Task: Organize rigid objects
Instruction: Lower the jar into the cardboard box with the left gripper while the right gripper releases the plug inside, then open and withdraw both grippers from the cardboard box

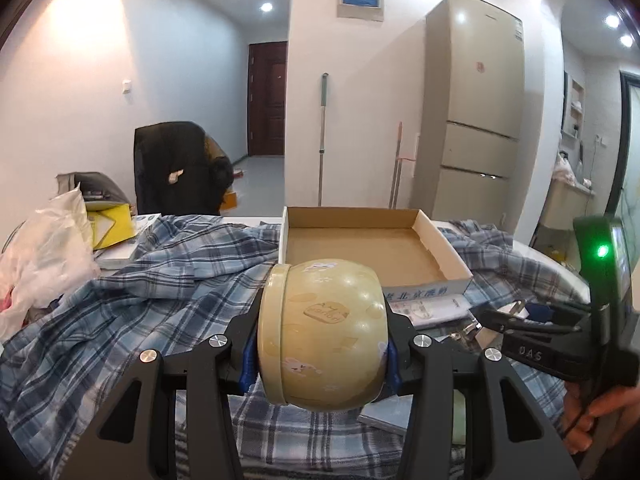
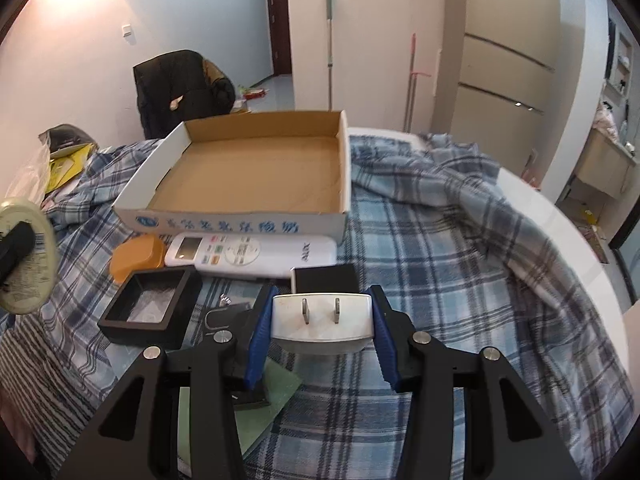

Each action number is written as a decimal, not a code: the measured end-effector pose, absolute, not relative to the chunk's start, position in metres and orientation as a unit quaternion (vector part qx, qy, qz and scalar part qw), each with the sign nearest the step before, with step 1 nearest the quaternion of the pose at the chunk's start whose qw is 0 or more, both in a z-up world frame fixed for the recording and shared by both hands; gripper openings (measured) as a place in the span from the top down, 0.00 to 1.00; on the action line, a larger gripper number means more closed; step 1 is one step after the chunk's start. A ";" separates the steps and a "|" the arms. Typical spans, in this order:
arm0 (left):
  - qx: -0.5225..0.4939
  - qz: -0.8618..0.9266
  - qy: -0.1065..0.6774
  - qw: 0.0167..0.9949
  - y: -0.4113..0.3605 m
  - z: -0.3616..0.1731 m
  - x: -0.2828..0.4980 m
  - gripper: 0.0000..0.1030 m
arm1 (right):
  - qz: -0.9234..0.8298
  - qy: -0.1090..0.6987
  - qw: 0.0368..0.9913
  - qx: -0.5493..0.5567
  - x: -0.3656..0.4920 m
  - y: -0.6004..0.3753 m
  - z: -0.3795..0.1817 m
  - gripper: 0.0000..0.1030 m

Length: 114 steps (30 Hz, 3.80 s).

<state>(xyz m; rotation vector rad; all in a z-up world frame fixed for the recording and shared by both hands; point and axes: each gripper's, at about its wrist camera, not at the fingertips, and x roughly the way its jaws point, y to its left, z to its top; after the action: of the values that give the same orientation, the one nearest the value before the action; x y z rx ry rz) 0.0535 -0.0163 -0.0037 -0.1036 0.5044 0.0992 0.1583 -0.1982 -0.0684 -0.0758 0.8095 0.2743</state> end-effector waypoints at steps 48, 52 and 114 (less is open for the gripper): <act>-0.045 0.040 0.383 0.922 0.024 0.000 0.255 0.51 | 0.136 0.409 0.902 0.033 0.284 -0.148 -0.020 0.57; -0.031 0.043 0.420 0.906 0.016 -0.024 0.265 0.51 | 0.134 0.459 0.878 0.020 0.291 -0.143 -0.054 0.57; -0.030 0.078 0.059 0.995 -0.011 0.139 0.061 0.00 | 0.151 0.240 0.958 0.051 0.148 -0.228 0.077 0.31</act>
<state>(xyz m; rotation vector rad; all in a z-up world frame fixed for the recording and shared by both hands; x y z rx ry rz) 0.0606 -0.0106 0.1391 -0.0604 0.1174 0.1565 0.1485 -0.2284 0.0770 0.1038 0.4861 0.3067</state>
